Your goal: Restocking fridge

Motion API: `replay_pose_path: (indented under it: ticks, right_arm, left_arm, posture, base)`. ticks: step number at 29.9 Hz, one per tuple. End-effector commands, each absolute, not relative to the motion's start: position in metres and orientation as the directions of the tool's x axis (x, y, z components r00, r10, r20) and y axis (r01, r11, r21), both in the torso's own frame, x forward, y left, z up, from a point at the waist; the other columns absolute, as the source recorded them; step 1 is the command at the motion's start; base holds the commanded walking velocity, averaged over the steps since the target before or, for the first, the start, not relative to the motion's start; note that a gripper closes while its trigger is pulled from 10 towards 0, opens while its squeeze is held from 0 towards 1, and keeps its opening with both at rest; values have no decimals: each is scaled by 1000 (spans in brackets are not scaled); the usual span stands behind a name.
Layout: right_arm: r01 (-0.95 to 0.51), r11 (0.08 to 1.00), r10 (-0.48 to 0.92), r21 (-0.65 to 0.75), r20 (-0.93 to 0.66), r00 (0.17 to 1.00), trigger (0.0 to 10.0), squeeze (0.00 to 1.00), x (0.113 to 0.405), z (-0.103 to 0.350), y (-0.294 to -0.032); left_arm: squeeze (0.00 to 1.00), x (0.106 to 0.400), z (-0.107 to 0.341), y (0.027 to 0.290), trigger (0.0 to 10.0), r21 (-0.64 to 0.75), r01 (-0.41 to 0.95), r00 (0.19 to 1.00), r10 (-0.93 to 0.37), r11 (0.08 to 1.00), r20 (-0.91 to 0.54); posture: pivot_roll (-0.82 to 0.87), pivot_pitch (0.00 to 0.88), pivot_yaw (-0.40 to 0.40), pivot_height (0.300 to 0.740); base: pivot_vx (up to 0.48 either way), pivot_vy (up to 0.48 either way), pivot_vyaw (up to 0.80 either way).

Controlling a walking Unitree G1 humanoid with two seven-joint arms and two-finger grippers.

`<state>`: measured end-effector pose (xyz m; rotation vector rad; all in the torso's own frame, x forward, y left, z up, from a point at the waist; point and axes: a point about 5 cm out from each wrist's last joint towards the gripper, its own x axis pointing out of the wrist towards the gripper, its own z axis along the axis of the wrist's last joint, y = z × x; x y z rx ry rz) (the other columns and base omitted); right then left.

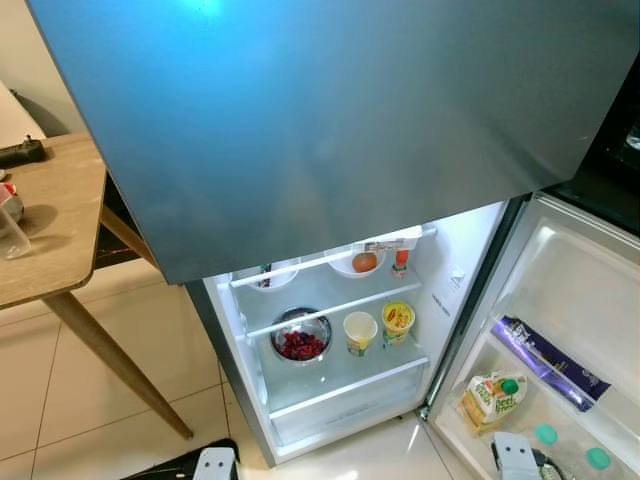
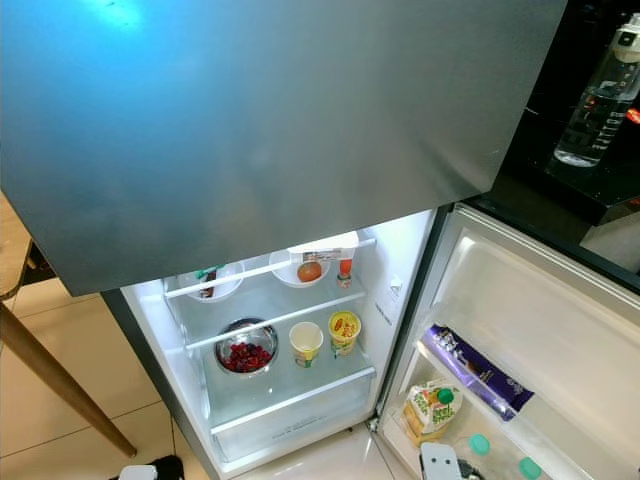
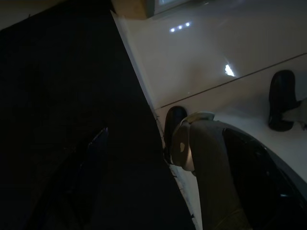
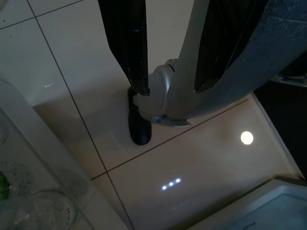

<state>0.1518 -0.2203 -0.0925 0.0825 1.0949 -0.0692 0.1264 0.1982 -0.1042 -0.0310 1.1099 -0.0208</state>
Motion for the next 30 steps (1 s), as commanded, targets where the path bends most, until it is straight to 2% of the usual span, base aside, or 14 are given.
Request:
replay_pose_path:
  ticks: [1,6,17,30]
  right_arm:
    - [86,996,-21,20,-896,443,10000,0,148,-94,-220]
    - [34,999,-38,-25,-889,457,10000,0,149,-93,-221]
    - [65,998,-42,-15,-900,434,10000,0,146,-95,-221]
    - [32,998,-62,-53,-899,434,10000,0,147,-94,-225]
  left_arm:
    - [0,119,-107,195,10000,-30,14,415,-33,999,-909]
    - [0,118,-108,195,10000,-22,26,409,-31,999,-912]
    - [0,114,-109,194,10000,-9,74,386,-37,997,-922]
    - [0,111,-110,194,10000,2,90,371,-31,996,-928]
  posture:
    - [-62,0,-19,740]
    - [-62,0,-19,740]
    - [-62,0,-18,740]
    - [-62,0,-19,740]
  base:
    - [0,0,0]
    - [0,0,0]
    - [0,0,0]
    - [0,0,0]
